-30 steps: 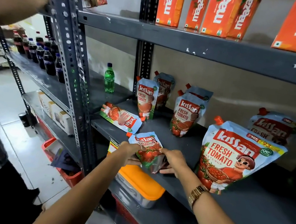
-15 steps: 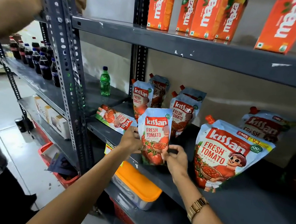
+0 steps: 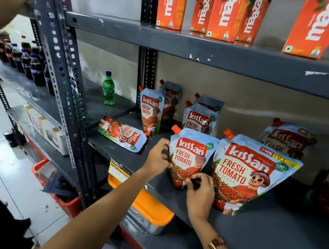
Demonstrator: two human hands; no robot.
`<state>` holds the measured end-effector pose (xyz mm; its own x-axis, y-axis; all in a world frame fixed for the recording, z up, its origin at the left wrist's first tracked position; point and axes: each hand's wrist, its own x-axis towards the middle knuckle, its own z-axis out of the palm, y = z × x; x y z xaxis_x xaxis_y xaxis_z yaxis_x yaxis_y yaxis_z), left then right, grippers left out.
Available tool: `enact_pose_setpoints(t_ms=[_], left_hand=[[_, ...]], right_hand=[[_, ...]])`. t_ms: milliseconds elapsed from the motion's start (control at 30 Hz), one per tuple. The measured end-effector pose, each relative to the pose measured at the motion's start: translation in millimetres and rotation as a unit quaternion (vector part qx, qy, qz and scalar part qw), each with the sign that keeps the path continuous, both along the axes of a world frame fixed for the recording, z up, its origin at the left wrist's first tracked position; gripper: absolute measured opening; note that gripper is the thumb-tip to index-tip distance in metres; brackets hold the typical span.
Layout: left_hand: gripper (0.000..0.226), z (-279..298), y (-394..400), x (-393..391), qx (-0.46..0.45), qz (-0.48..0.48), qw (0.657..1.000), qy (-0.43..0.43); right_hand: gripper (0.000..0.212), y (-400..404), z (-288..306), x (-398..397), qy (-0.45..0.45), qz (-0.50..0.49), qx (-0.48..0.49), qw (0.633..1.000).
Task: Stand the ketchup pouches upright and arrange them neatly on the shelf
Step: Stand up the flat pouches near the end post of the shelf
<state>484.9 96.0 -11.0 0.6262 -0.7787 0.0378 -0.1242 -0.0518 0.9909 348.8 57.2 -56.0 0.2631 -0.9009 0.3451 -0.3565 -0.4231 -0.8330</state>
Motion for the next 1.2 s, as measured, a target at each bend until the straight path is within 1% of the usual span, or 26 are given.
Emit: enact_pose_setpoints(t_ms=[100, 200, 267, 367, 433, 500, 567, 800, 867, 967, 1067, 1133, 1200], left_hand=[[0.043, 0, 0, 2, 0.014, 0.002, 1.000, 0.005], [0.044, 1, 1, 8, 0.037, 0.004, 0.999, 0.014], [0.044, -1, 3, 17, 0.022, 0.018, 0.999, 0.036], [0.041, -4, 9, 37, -0.011, 0.081, 0.995, 0.056], [0.035, -4, 17, 53, -0.029, 0.126, 0.989, 0.068], [0.033, -3, 26, 68, -0.036, 0.159, 0.984, 0.066], [0.032, -2, 35, 80, -0.030, 0.174, 0.983, 0.050], [0.030, 2, 60, 122, -0.022, 0.241, 0.970, 0.007], [0.033, 2, 66, 135, -0.011, 0.254, 0.967, -0.006], [0.038, 2, 73, 155, 0.025, 0.278, 0.959, -0.053], [0.040, 0, 77, 175, 0.056, 0.292, 0.946, -0.132], [0.051, -4, 77, 190, 0.093, 0.274, 0.945, -0.155], [0.061, -9, 75, 206, 0.132, 0.245, 0.948, -0.158]], right_hand=[[0.019, 3, 2, 0, -0.002, -0.004, -0.029, 1.000], [0.018, 9, 3, 3, 0.003, 0.002, -0.081, 0.997], [0.016, 12, 6, 7, 0.003, 0.019, -0.104, 0.994], [0.018, 17, 12, 17, -0.008, 0.053, -0.108, 0.993], [0.017, 20, 16, 24, -0.026, 0.083, -0.114, 0.990], [0.016, 24, 20, 33, -0.041, 0.107, -0.135, 0.984], [0.016, 26, 22, 42, -0.045, 0.124, -0.143, 0.981], [0.019, 33, 22, 89, -0.049, 0.168, -0.101, 0.979], [0.021, 33, 21, 104, -0.039, 0.179, -0.095, 0.978], [0.024, 32, 19, 129, -0.011, 0.204, -0.090, 0.975], [0.025, 28, 13, 152, 0.038, 0.225, -0.087, 0.970], [0.026, 25, 9, 163, 0.067, 0.245, -0.074, 0.964], [0.028, 20, 5, 170, 0.098, 0.258, -0.069, 0.959]])
